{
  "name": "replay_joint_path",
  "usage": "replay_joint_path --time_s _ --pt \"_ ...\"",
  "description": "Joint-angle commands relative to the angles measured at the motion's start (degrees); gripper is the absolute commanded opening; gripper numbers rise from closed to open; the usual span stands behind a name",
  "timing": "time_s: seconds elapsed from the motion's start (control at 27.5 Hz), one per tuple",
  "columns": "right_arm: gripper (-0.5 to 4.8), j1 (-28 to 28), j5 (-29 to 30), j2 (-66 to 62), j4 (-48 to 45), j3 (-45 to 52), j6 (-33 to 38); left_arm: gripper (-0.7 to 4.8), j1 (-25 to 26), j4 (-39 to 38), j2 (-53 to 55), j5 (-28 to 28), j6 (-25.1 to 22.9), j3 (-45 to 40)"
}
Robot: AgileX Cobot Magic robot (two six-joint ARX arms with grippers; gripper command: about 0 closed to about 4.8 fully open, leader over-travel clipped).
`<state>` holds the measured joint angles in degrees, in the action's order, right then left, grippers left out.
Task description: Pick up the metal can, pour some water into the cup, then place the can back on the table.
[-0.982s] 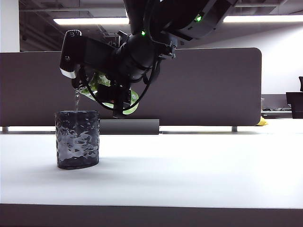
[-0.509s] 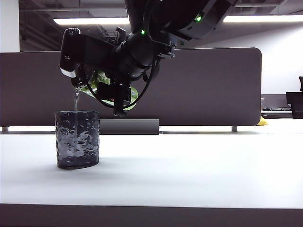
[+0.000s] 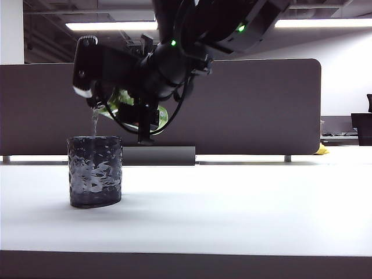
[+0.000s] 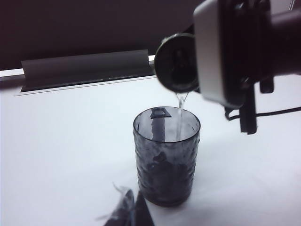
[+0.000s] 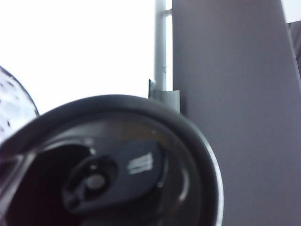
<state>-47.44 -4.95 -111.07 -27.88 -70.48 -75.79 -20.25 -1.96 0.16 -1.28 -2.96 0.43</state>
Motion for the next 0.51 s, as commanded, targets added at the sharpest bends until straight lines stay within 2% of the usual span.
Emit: replay_joint_path --time_s 0.04,0.51 --pt "2.33 0.07 -0.96 -1.14 -2.43 -2.14 -1.01 -0.05 0.02 0.74 0.07 0.00 -0.02 0.07" --pt "2.32 -0.04 -2.49 -2.32 -2.84 -4.07 -1.22 -0.05 0.02 0.74 0.07 0.00 -0.02 0.07"
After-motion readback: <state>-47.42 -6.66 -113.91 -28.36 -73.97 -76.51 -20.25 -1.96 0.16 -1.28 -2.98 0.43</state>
